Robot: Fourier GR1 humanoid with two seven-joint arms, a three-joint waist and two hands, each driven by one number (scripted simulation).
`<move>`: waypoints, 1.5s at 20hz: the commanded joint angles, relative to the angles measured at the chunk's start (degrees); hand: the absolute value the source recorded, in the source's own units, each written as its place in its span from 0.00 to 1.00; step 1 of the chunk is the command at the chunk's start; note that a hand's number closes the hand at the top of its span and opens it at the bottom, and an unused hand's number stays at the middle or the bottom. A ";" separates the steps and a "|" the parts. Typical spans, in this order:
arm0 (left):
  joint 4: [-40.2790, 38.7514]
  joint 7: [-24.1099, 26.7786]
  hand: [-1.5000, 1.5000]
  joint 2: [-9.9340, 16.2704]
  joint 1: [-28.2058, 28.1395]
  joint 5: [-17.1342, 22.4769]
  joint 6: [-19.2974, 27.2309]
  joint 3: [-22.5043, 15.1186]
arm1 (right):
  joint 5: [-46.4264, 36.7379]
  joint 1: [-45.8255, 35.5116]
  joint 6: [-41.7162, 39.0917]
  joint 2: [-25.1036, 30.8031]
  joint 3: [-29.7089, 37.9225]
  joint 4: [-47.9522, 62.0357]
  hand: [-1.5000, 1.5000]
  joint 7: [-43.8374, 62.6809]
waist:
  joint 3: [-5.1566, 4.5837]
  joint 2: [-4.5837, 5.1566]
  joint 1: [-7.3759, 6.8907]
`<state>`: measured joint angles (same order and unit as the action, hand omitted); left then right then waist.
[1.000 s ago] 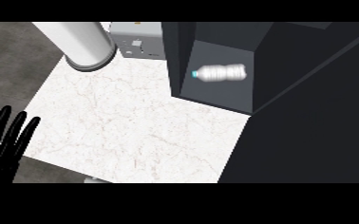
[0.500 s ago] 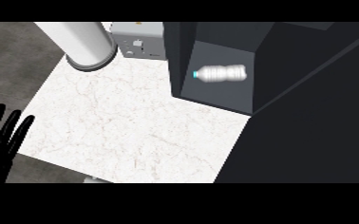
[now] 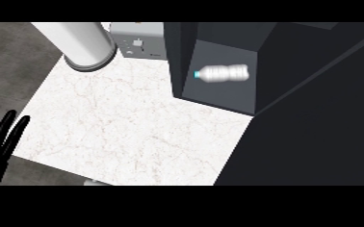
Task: Pick up the bottled water, place it into the cabinet and close the cabinet
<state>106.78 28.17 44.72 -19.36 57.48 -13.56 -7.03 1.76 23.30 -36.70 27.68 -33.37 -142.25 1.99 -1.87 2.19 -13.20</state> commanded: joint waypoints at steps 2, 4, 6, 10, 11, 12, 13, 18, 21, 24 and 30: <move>0.16 -0.11 0.00 0.66 1.32 0.57 -0.56 1.08 | 3.65 -1.08 0.93 -3.42 -6.84 1.72 1.00 3.85 | 0.29 1.70 -1.14; -0.39 0.20 0.00 0.53 0.90 0.39 -1.55 0.79 | 4.53 -0.78 0.17 -3.29 -7.69 2.71 1.00 3.52 | 0.22 1.97 -2.40; -0.17 -0.05 0.00 0.55 1.43 0.39 -1.43 0.64 | 5.23 -0.97 0.22 -3.43 -6.76 3.05 1.00 3.07 | 0.25 2.71 -3.09; -0.33 -0.13 0.00 0.82 1.25 0.33 -1.95 0.76 | 6.23 -0.63 2.32 -5.20 -4.98 3.64 1.00 3.32 | 0.44 2.53 -3.10; -0.04 0.00 0.00 0.51 1.84 1.12 -2.22 0.91 | 6.35 -0.60 2.52 -5.05 -4.25 3.62 1.00 3.79 | 0.39 2.68 -2.84; -0.01 0.16 0.00 0.79 2.23 0.48 -2.28 1.10 | 6.30 -0.54 3.09 -5.32 -3.73 3.35 1.00 4.25 | 0.38 2.53 -2.40; -0.53 -0.03 0.00 0.79 2.11 0.42 -2.09 1.04 | 6.19 -0.80 3.52 -5.79 -3.26 3.73 1.00 4.40 | 0.41 2.71 -2.33; -1.01 -0.45 0.00 0.98 1.78 0.73 -2.48 0.98 | 2.93 -5.64 4.28 -6.12 1.05 4.28 1.00 7.01 | 0.41 2.13 -2.80; -1.53 -0.36 0.00 1.24 2.22 0.81 -3.13 1.37 | 2.00 -8.49 4.43 -6.14 2.21 5.39 1.00 9.38 | 0.25 2.04 -2.97; -1.60 -0.81 0.00 1.41 3.03 1.04 -2.81 1.52 | 2.03 -11.99 5.30 -7.26 3.05 7.84 1.00 12.33 | 0.45 2.10 -2.33; -2.61 -0.07 0.00 0.96 2.80 1.24 -3.30 2.12 | 3.04 -20.15 8.29 -11.84 5.49 15.95 1.00 18.14 | 0.64 1.76 -3.19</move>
<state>104.85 27.71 45.65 -16.81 58.48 -16.56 -5.70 5.81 7.87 -32.48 19.74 -28.27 -131.62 15.15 -1.37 4.06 -16.14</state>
